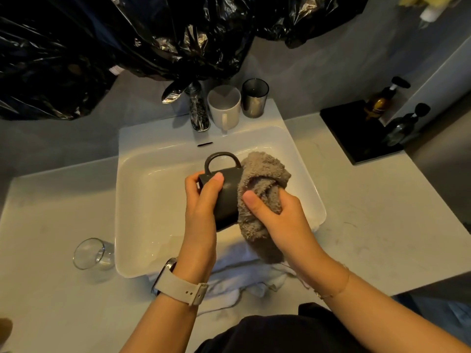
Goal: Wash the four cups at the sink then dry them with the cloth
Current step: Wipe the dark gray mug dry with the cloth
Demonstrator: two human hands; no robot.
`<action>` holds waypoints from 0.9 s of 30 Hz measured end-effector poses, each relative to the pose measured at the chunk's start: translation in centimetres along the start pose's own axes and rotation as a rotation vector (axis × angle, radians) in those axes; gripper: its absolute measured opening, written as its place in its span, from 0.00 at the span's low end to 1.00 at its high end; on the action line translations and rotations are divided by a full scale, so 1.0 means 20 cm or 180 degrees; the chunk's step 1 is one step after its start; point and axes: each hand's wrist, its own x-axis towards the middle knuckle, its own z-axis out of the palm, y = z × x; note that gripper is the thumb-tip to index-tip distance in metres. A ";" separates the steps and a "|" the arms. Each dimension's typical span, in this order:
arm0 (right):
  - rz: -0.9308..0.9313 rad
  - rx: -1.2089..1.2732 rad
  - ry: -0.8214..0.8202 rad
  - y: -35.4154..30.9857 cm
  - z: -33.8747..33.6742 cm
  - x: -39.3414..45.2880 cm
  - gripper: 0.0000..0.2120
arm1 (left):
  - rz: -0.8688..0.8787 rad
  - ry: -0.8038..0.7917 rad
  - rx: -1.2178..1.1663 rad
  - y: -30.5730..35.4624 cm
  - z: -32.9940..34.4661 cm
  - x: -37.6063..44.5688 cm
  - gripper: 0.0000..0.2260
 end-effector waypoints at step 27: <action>0.0167 0.0559 -0.0055 0.04 -0.10 -0.03 0.24 | -0.1948 -0.0524 -0.1860 0.03 -0.12 0.05 0.24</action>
